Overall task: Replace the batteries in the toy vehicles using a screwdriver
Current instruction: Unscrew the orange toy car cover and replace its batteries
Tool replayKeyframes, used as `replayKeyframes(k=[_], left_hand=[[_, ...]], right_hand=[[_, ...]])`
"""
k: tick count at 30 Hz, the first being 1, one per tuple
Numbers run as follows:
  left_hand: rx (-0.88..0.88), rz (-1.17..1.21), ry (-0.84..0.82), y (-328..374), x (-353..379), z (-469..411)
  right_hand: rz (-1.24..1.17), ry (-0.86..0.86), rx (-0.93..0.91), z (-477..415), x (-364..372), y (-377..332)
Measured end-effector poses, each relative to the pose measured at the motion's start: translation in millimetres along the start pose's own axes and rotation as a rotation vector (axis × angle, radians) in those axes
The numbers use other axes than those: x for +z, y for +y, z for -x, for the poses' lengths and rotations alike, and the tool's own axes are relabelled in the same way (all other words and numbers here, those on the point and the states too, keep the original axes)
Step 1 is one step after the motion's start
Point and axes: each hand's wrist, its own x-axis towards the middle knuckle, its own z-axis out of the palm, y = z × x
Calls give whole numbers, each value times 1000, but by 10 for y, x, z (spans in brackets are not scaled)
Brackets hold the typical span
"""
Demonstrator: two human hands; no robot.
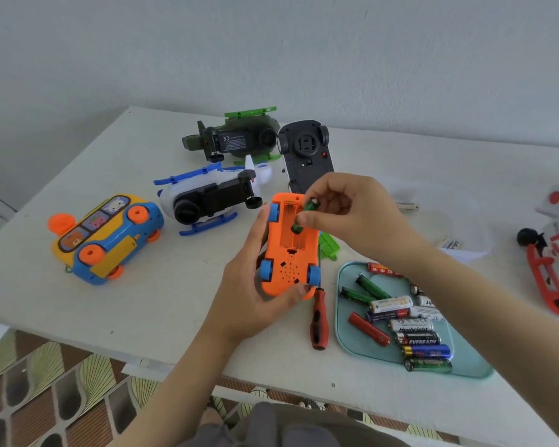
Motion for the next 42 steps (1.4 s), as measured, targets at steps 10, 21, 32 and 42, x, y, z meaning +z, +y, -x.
replayKeyframes(k=[10,21,32,42], left_hand=[[-4,-1,-13,-13,-5,0],[8,-23,-6,25,-1,-5],[17,-39,-7,16,2,-1],[12,-22,5,1,5,24]], right_hand=[[302,101,-160,22,51,17],[509,114,-331,15,98,190],[469,51,-326,118,63,235],[683,-122,78,404,-387,99]])
